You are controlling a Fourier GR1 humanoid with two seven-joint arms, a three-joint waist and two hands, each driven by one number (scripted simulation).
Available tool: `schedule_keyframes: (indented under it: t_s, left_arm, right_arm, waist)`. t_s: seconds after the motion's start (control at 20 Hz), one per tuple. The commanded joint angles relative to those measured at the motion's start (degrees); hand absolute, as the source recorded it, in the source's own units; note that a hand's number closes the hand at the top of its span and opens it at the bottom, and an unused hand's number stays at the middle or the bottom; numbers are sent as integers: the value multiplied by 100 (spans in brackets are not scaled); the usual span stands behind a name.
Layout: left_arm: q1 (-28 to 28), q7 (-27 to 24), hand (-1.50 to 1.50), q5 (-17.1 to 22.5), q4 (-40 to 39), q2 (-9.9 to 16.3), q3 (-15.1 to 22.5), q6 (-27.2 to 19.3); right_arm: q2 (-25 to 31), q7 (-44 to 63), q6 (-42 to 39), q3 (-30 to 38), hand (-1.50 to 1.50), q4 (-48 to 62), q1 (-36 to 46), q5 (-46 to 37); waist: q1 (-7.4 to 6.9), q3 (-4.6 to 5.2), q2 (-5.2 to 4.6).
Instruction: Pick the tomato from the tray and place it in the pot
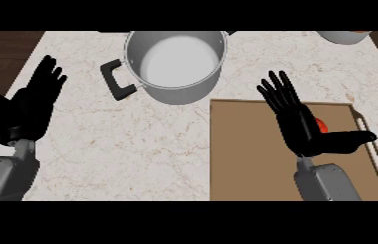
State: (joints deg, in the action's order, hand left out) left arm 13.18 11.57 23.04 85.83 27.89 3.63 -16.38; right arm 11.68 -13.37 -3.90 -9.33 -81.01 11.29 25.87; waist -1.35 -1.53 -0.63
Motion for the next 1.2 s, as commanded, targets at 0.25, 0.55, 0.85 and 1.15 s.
schedule_keyframes:
  t_s: [0.25,0.55,0.85,1.15]
  left_arm:
    - [-721,-114,0,-1325,-565,959,358,-79]
    - [-851,468,0,-1087,-757,696,431,-157]
    - [-861,667,0,-1244,-672,774,485,-184]
    - [-944,642,0,-1357,-687,629,606,-294]
  right_arm:
    - [1151,1631,2224,691,150,253,464,-1323]
    - [1517,1532,4734,736,-150,319,-11,-3478]
    - [1711,3856,5095,-288,-150,-483,46,-5299]
    - [2498,5937,3252,-591,-150,-766,69,-5834]
  waist:
    - [132,192,69]
    - [326,201,99]
    - [256,209,137]
    - [325,239,160]
